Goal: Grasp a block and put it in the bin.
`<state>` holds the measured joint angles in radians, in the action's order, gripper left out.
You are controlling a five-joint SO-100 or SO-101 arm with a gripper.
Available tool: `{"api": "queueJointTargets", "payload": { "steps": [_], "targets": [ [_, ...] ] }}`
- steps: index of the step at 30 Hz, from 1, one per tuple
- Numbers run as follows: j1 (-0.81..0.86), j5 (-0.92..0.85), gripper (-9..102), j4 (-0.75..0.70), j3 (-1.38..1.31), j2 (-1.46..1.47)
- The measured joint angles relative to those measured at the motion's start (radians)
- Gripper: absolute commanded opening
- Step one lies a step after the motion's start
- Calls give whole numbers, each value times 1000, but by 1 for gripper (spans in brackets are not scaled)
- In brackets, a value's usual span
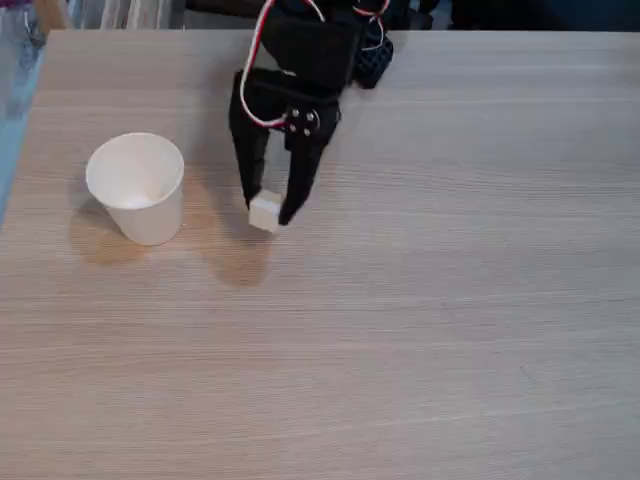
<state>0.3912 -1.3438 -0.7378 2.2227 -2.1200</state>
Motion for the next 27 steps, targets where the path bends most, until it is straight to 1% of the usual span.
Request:
{"api": "queueJointTargets", "payload": {
  "steps": [5, 13, 18, 27],
  "targets": [
    [55, -49, 11, 23, 63, -91],
    [132, -109, 11, 107, 87, -106],
    [176, -118, 11, 124, 74, -63],
    [275, -109, 11, 130, -29, 44]
  ]
}}
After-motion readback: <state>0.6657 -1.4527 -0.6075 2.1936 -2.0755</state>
